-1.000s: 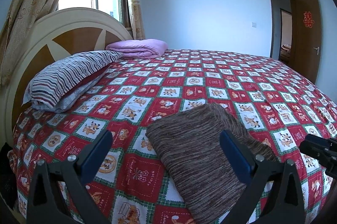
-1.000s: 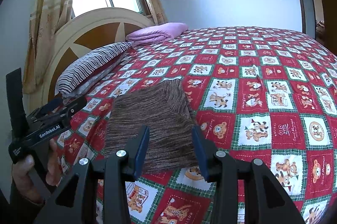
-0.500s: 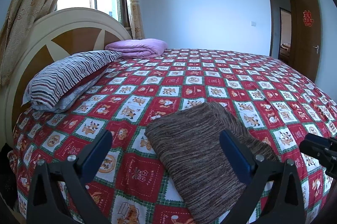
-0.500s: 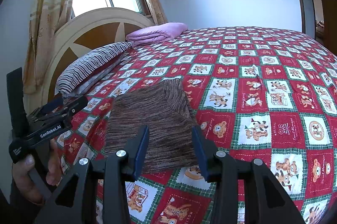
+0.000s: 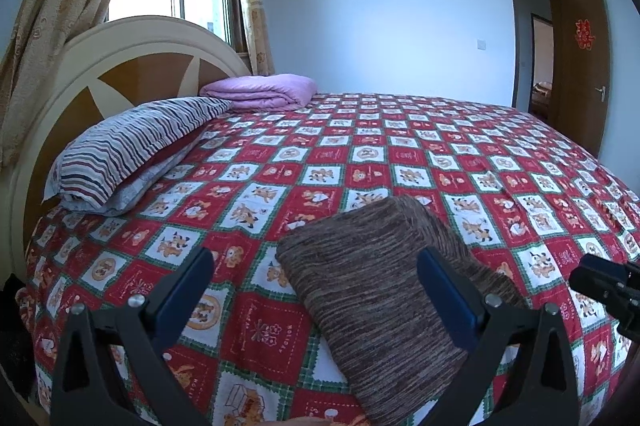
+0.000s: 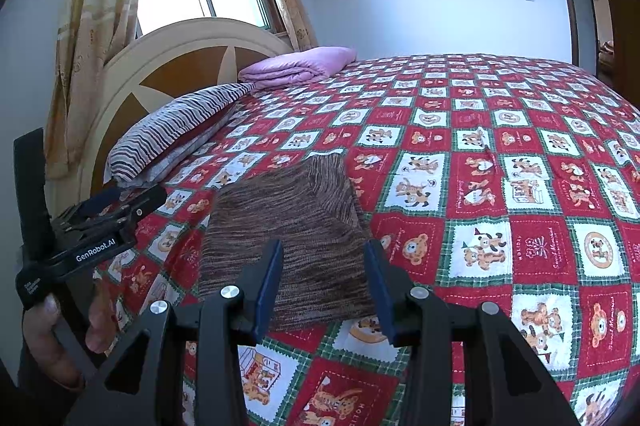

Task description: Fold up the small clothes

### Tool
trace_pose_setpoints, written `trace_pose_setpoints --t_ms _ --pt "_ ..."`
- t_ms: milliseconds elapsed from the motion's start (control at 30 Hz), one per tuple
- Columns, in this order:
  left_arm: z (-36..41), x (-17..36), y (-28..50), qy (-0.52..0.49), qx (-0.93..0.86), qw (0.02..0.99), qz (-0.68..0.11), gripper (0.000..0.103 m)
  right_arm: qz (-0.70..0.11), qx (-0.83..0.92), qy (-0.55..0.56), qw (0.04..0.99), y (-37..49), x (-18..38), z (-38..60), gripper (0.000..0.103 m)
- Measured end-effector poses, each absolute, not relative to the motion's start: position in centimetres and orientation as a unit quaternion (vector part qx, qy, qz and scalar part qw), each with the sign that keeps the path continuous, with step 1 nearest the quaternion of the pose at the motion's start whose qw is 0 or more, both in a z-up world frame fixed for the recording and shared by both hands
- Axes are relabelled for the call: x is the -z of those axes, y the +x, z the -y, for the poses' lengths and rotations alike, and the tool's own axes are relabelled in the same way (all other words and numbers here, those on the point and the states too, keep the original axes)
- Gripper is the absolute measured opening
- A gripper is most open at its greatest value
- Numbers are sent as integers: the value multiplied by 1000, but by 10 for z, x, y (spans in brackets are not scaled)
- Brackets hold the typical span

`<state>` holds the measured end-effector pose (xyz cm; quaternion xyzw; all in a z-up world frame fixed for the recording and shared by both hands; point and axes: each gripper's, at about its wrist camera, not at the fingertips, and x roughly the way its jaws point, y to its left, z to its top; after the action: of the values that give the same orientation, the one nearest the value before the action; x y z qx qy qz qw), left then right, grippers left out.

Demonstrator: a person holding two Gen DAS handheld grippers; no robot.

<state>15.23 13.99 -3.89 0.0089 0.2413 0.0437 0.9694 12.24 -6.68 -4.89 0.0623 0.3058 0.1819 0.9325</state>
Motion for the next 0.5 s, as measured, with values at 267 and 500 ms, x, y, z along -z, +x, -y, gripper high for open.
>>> trace_pose_setpoints --t_ms 267,500 --pt "-143 36 155 6 -41 969 -244 103 -304 -183 60 933 121 49 64 43" --pt "-142 37 155 10 -42 970 -240 103 -308 -182 59 932 119 52 63 43"
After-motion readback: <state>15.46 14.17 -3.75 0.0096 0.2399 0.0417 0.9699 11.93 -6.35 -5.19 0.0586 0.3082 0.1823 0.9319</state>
